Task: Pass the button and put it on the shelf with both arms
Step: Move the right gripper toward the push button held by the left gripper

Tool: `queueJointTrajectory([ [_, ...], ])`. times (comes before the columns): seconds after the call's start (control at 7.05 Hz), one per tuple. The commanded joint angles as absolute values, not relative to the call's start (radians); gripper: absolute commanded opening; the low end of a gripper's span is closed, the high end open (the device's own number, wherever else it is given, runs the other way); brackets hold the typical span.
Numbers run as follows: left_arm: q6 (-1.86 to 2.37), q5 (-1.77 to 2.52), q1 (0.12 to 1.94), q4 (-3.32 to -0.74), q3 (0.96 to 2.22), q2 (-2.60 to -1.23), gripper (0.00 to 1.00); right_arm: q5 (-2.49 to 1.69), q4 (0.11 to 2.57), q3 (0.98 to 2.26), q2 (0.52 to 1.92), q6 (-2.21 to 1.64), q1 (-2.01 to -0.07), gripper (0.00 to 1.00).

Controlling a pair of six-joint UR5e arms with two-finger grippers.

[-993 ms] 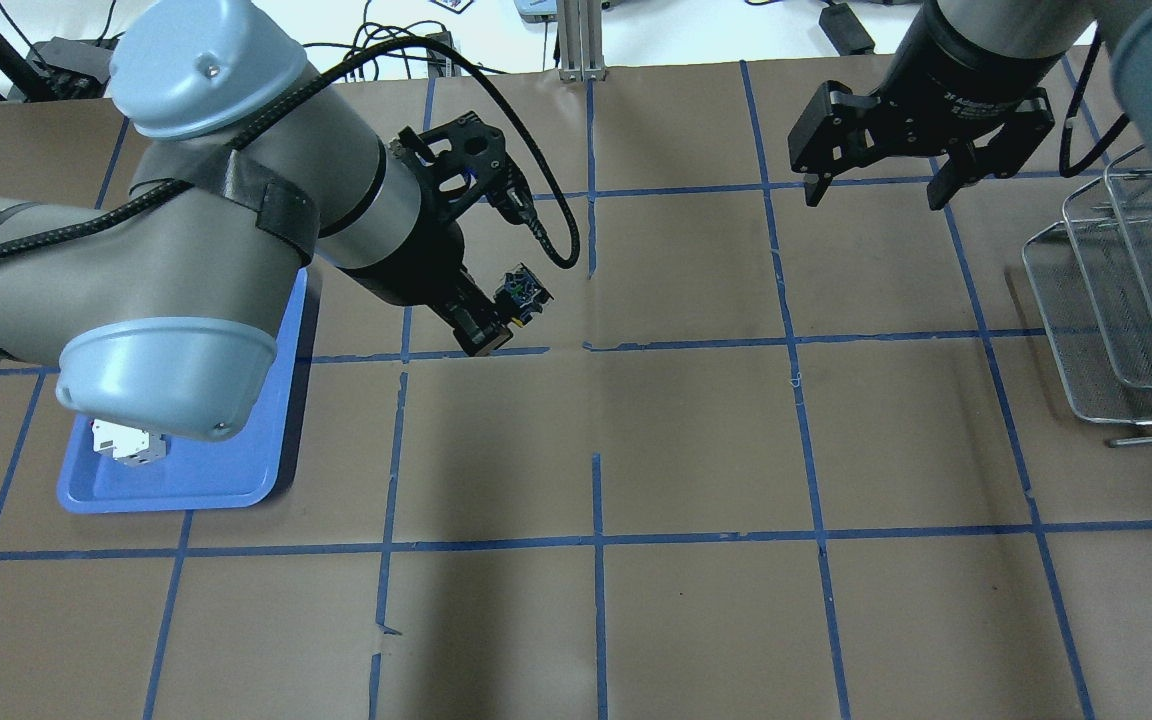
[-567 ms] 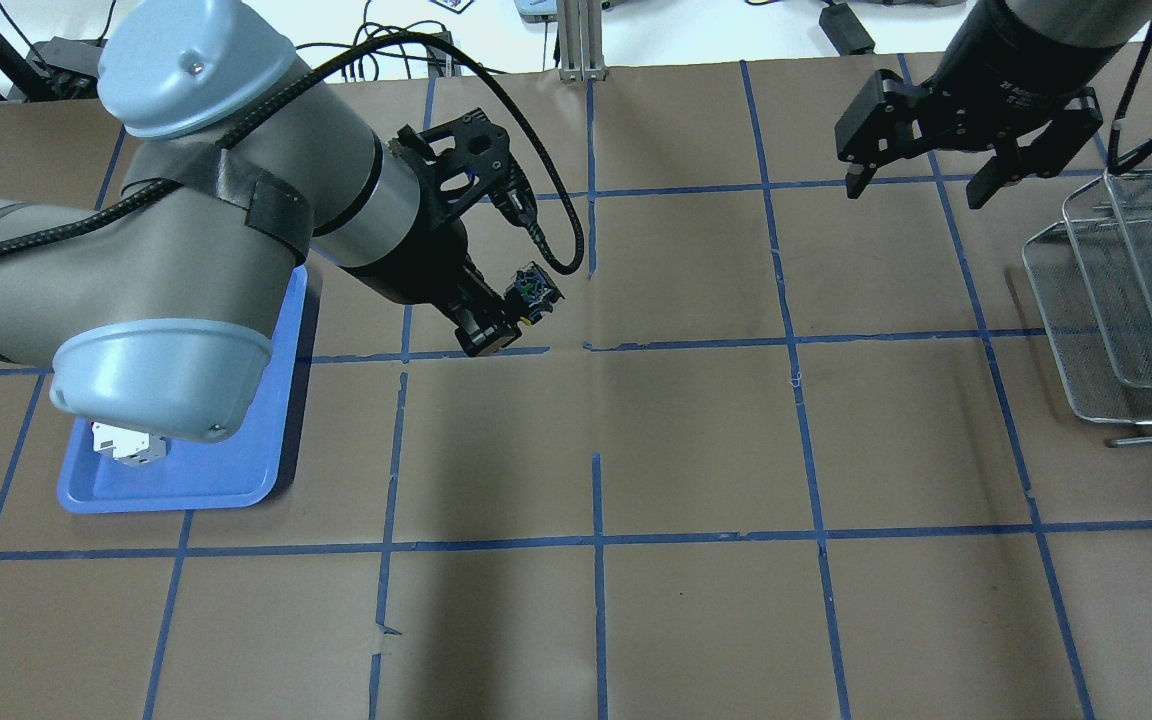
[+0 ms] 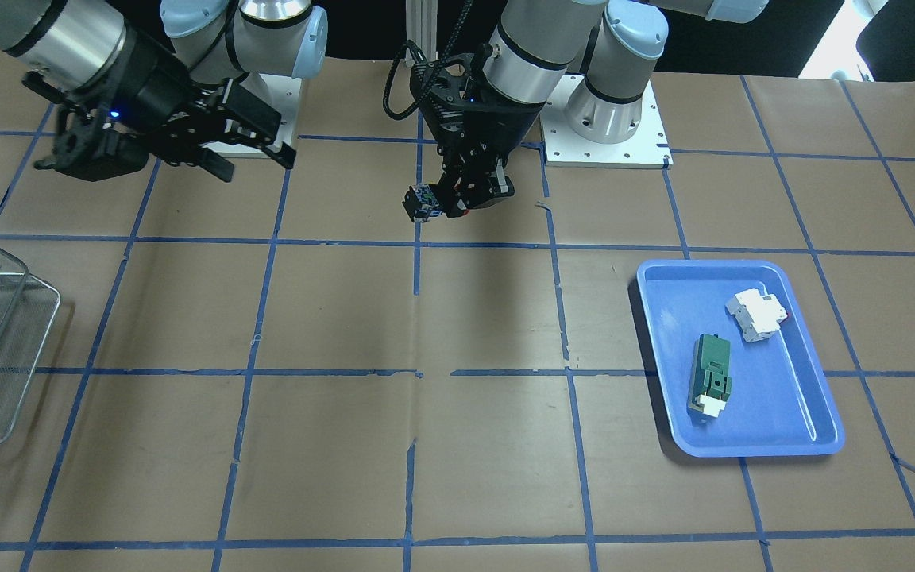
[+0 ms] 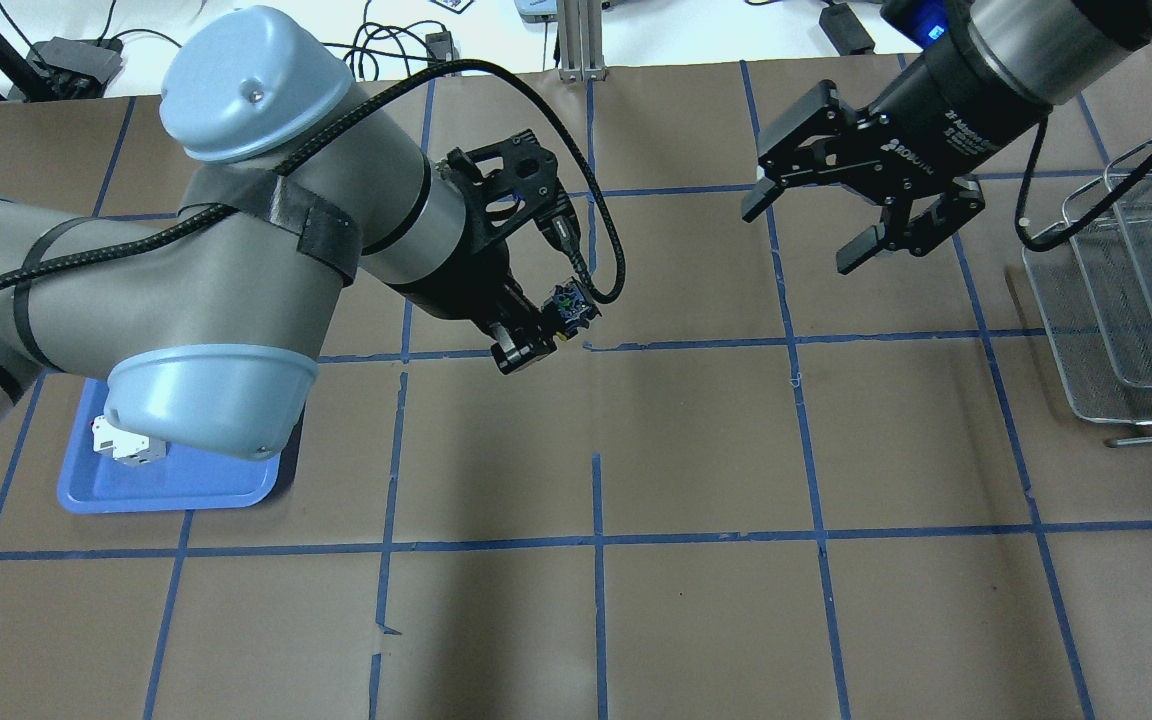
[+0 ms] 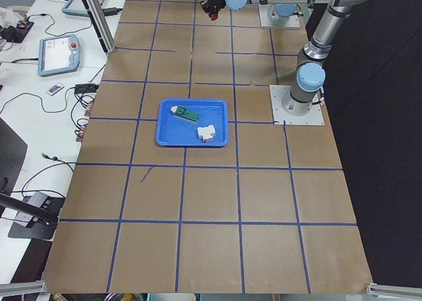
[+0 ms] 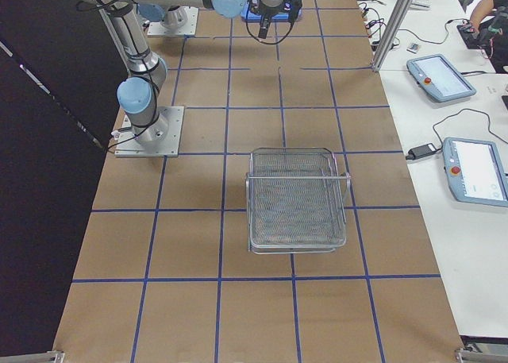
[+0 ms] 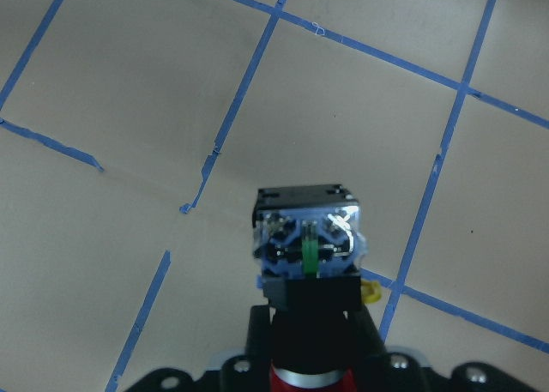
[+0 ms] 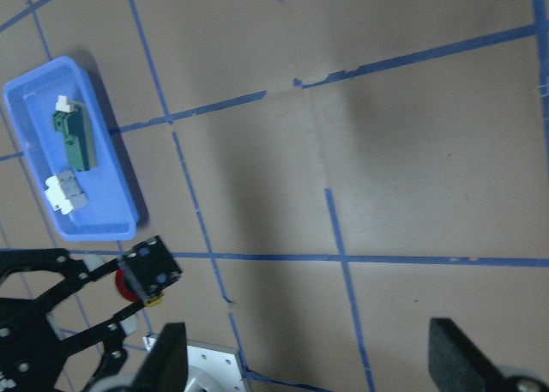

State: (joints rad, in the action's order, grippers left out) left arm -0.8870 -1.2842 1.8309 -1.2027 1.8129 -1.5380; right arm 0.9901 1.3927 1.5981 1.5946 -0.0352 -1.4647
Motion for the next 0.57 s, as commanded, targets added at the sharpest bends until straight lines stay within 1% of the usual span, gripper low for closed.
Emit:
queueJointTrajectory([
  [0.0, -0.874, -1.282, 1.832, -1.19, 1.818, -1.54, 0.04, 0.802, 1.388, 1.62, 1.517, -0.043, -1.483, 1.0],
  [0.28, -0.858, -1.241, 1.824, -1.184, 1.81, -1.539, 0.04, 0.698, 1.385, 1.663, 1.493, -0.038, -1.486, 1.0],
  [0.43, -0.857, -1.241, 1.824, -1.184, 1.81, -1.539, 0.04, 0.69, 1.391, 1.69, 1.459, -0.028, -1.486, 1.0],
])
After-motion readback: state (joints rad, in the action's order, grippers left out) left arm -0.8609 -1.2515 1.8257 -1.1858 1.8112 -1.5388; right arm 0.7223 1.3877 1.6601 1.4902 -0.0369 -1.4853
